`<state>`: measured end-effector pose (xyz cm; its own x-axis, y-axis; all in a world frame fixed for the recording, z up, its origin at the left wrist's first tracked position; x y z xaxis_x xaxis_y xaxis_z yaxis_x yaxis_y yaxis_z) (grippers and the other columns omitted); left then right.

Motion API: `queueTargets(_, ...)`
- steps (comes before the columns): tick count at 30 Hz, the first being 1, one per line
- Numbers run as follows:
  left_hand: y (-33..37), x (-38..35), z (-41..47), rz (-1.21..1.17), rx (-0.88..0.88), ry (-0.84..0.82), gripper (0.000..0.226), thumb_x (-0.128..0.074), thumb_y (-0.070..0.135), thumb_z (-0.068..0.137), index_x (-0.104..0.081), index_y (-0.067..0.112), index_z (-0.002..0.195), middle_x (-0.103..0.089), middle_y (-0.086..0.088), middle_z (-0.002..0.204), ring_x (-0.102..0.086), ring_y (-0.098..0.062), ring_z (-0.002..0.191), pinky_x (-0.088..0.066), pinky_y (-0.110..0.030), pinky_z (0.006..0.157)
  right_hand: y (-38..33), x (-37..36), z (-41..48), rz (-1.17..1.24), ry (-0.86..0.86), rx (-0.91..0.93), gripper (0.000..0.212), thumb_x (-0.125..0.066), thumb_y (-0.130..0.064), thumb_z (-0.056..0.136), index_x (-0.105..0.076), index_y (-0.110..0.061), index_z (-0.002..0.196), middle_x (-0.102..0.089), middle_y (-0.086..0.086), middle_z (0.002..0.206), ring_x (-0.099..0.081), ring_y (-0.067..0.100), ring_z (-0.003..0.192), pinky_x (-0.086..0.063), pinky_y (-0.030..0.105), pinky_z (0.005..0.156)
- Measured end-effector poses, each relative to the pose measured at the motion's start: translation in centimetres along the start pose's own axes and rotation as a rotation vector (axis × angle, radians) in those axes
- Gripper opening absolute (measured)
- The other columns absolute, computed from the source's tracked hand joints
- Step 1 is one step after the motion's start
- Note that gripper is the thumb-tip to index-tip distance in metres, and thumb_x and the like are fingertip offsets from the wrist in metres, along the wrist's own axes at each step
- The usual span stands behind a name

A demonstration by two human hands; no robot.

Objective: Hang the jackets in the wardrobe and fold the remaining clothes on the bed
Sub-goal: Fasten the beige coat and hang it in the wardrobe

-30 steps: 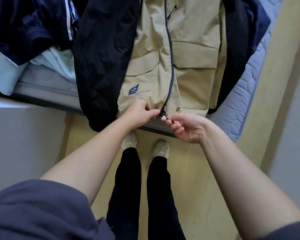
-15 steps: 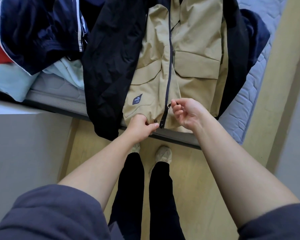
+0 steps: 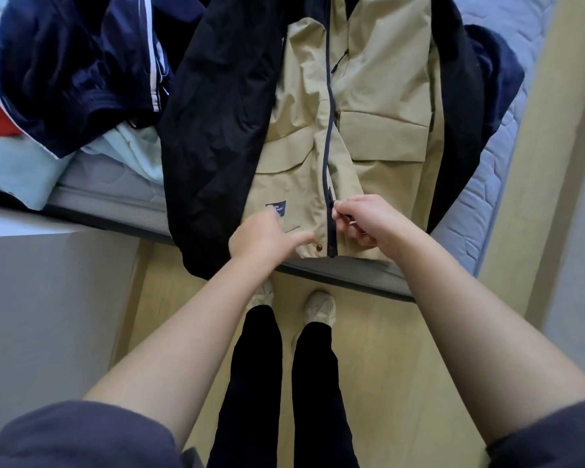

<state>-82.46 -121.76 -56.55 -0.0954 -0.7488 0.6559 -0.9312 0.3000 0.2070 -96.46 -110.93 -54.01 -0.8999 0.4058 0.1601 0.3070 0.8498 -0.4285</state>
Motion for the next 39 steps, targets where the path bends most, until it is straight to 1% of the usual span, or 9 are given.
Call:
queueTargets(3, 3.1, -1.6, 0.4, -0.029, -0.118, -0.132, 0.061, -0.063, 0.073, 0.067, -0.052, 0.024, 0.100, -0.056, 0.008, 0.094, -0.056, -0.015, 0.086, -0.039, -0.028, 0.058, -0.7, 0.2, -0.2, -0.062, -0.004, 0.045, 0.024, -0.049, -0.020, 0.093, -0.059, -0.016, 0.071, -0.051, -0.004, 0.054, -0.032, 0.010, 0.043, -0.019, 0.019, 0.037)
queueTargets(9, 4.8, -5.2, 1.6, -0.383, -0.060, -0.243, 0.048, -0.069, 0.061, 0.069, -0.042, 0.023, 0.062, -0.045, 0.007, 0.063, -0.046, -0.021, 0.064, -0.038, -0.028, 0.063, -0.8, 0.4, 0.4, -0.067, -0.009, 0.072, 0.025, -0.049, -0.013, 0.090, -0.059, -0.014, 0.067, -0.050, -0.001, 0.053, -0.030, 0.011, 0.042, -0.019, 0.017, 0.035)
queueTargets(12, 4.7, -6.1, 1.7, -0.369, -0.073, -0.218, 0.052, -0.067, 0.069, 0.065, -0.051, 0.024, 0.084, -0.062, 0.005, 0.092, -0.059, -0.020, 0.091, -0.050, -0.036, 0.084, -0.8, 0.6, 0.9, -0.106, -0.023, 0.094, 0.025, -0.049, -0.012, 0.090, -0.059, -0.013, 0.067, -0.051, 0.000, 0.053, -0.032, 0.010, 0.040, -0.021, 0.017, 0.035)
queueTargets(18, 5.5, -6.8, 1.4, -0.323, -0.040, -0.091, 0.103, -0.064, 0.078, 0.053, -0.033, 0.024, 0.135, -0.038, 0.003, 0.134, -0.039, -0.021, 0.127, -0.039, -0.050, 0.100, -1.1, 3.1, 2.3, -0.234, 0.003, 0.219, 0.029, -0.051, -0.017, 0.090, -0.065, -0.013, 0.065, -0.062, -0.001, 0.056, -0.054, 0.015, 0.062, -0.045, 0.030, 0.073)
queueTargets(20, 6.2, -7.2, 1.3, -0.313, -0.029, -0.074, 0.104, -0.065, 0.076, 0.054, -0.029, 0.023, 0.137, -0.036, 0.003, 0.138, -0.037, -0.021, 0.130, -0.036, -0.051, 0.100, -0.8, 3.1, 2.5, -0.163, -0.047, 0.260, 0.029, -0.051, -0.016, 0.092, -0.065, -0.011, 0.067, -0.062, 0.000, 0.055, -0.052, 0.015, 0.060, -0.042, 0.020, 0.065)
queueTargets(26, 5.0, -7.7, 1.5, -0.208, -0.117, -0.001, 0.028, -0.063, 0.040, 0.079, -0.047, 0.020, 0.091, -0.058, 0.002, 0.087, -0.060, -0.028, 0.096, -0.043, -0.036, 0.079, 1.3, 3.0, 3.2, 0.017, -0.028, 0.311, 0.027, -0.050, -0.012, 0.093, -0.063, -0.007, 0.070, -0.057, 0.006, 0.060, -0.043, 0.008, 0.049, -0.035, 0.020, 0.056)
queueTargets(32, -0.4, -8.0, 1.0, -0.229, -0.260, -0.017, 0.042, -0.068, 0.047, 0.082, -0.053, 0.008, 0.080, -0.059, -0.007, 0.071, -0.057, -0.027, 0.073, -0.047, -0.042, 0.066, 4.9, 0.6, 4.7, 0.024, -0.005, 0.225, 0.025, -0.053, -0.020, 0.093, -0.069, -0.012, 0.077, -0.067, 0.000, 0.071, -0.051, 0.007, 0.057, -0.045, 0.022, 0.063)
queueTargets(36, -2.2, -8.0, 1.0, -0.211, -0.352, 0.021, 0.049, -0.060, 0.049, 0.087, -0.037, 0.012, 0.065, -0.043, -0.001, 0.056, -0.044, -0.022, 0.057, -0.030, -0.036, 0.052, 5.1, 0.2, 8.2, 0.225, 0.188, 0.082, 0.018, -0.052, -0.035, 0.094, -0.060, -0.021, 0.102, -0.065, 0.001, 0.104, -0.064, 0.014, 0.090, -0.054, 0.026, 0.063)
queueTargets(39, -2.1, -8.5, 0.9, -0.131, -0.422, 0.014, 0.046, -0.046, 0.049, 0.095, -0.034, 0.016, 0.065, -0.046, 0.000, 0.059, -0.049, -0.023, 0.060, -0.030, -0.035, 0.052, 3.4, -0.9, 10.3, 0.081, 0.131, 0.067, 0.025, -0.056, -0.039, 0.089, -0.064, -0.019, 0.102, -0.064, -0.003, 0.089, -0.061, 0.016, 0.081, -0.053, 0.026, 0.066)
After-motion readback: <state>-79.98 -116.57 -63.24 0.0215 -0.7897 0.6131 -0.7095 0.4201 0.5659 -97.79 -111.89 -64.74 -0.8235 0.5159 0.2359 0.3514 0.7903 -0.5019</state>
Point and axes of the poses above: each hand's wrist, its own z-axis towards the middle knuckle, its own x-axis out of the back of the hand, y = z × x, the point moved 5 cm from there along z, towards the middle knuckle
